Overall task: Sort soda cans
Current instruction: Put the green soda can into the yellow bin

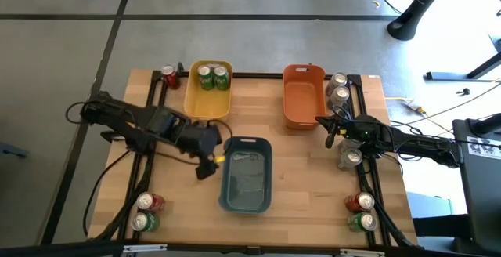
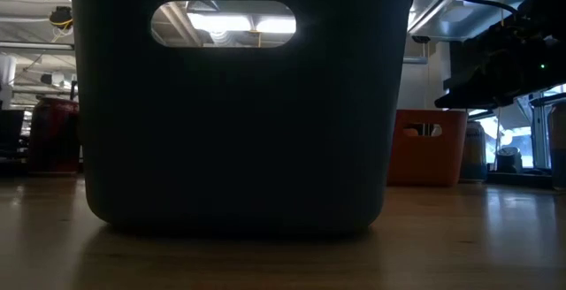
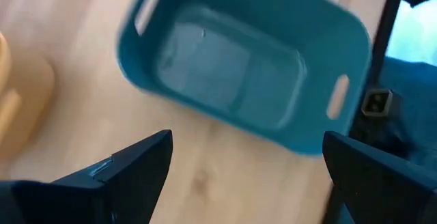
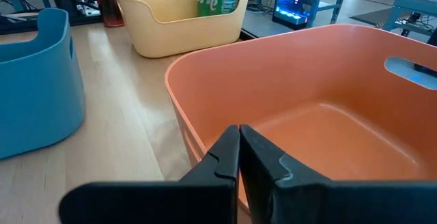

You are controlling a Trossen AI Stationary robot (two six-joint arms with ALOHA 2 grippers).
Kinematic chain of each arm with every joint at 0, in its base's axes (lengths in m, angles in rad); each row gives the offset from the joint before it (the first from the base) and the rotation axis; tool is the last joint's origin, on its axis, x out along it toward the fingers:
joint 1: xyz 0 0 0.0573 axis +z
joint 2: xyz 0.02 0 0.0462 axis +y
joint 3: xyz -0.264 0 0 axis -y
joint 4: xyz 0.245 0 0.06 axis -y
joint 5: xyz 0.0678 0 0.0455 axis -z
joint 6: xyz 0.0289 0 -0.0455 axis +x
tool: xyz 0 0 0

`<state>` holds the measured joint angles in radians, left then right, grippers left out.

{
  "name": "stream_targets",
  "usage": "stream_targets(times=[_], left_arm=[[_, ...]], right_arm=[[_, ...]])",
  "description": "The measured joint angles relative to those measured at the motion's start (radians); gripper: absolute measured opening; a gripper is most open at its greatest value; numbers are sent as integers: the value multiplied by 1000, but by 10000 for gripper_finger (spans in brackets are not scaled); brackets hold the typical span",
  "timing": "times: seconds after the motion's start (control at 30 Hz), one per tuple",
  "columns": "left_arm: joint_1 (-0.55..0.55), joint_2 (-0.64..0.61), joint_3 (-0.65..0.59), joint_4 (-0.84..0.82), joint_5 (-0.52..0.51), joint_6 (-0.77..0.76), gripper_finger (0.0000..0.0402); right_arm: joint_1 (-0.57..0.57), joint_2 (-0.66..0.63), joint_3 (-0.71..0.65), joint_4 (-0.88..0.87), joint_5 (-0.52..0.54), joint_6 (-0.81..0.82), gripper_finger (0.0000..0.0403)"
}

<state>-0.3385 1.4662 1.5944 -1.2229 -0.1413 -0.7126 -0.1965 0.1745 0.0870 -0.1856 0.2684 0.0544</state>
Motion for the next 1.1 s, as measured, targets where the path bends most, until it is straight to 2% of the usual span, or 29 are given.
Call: stream_targets(times=[0.37, 0.6, 0.83, 1.1], left_arm=[[-305, 5, 0, -96, -2, -458, 363], [-474, 56, 0, -127, 8, -719, 363], [-586, 133, 0, -129, 109, -907, 363], [-668, 220, 0, -135, 227, -1045, 363]], right_arm=[[0, 0, 0, 0, 9, 1, 12], [0, 0, 0, 0, 10, 22, 12], [0, 0, 0, 1, 10, 31, 12], [0, 0, 0, 2, 11, 31, 12]])
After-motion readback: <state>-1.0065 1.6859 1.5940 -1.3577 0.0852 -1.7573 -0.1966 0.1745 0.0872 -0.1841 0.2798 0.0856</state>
